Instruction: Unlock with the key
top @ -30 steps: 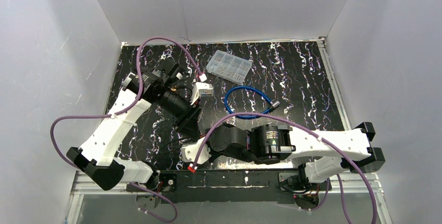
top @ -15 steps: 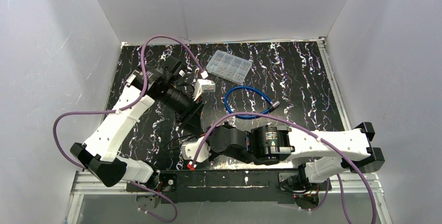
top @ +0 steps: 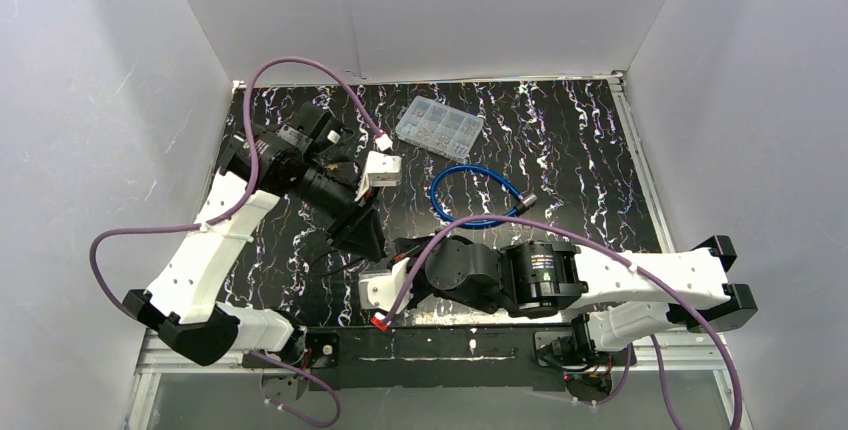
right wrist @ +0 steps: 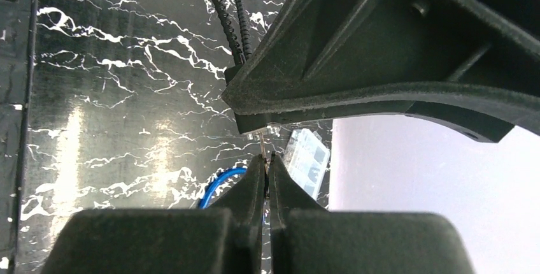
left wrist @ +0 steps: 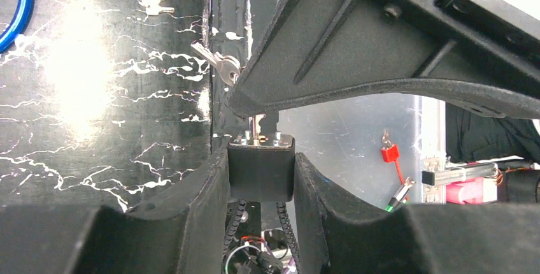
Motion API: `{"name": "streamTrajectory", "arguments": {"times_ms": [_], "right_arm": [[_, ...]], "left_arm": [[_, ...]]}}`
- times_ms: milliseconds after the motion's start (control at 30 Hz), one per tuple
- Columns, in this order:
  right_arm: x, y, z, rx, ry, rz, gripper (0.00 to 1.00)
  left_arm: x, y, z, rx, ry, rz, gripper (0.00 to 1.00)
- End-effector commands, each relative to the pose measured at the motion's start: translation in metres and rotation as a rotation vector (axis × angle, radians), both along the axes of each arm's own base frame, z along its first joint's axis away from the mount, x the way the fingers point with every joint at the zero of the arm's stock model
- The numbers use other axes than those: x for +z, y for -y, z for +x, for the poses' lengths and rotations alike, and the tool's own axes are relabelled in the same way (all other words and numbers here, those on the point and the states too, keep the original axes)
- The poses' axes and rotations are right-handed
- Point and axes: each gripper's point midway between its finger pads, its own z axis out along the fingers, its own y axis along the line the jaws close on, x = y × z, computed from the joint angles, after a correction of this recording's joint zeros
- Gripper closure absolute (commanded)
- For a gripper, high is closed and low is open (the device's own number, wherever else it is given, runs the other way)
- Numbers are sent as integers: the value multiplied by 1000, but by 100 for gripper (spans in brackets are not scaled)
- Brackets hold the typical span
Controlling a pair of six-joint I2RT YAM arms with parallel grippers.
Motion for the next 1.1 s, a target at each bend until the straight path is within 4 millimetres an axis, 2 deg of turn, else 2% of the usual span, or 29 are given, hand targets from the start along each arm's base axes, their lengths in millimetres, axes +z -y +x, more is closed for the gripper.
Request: {"name": "streamTrajectory", "arguments": {"times_ms": [0,167,300,500,700,1067], "right_arm": [[14,-31,-39,193,-15,78,99],[18,-33,-38,187,7,75,99],[15,-33,-38,182,47,55,99],[25,-30,-32,163,86,76,99],[33,-34,-30,163,111,102,99],[42,-27,-14,102,178,128,99]], "left_arm": [[15,7,0,-56,20,-76,100],[10,5,3,-47,37,-49,100],[7,0,0,-62,40,-27,100],[4,-5,-5,-85,46,-17,100],[6,-1,-3,-78,33,-19,100],[7,-1,-7,-76,0,-16,100]]}}
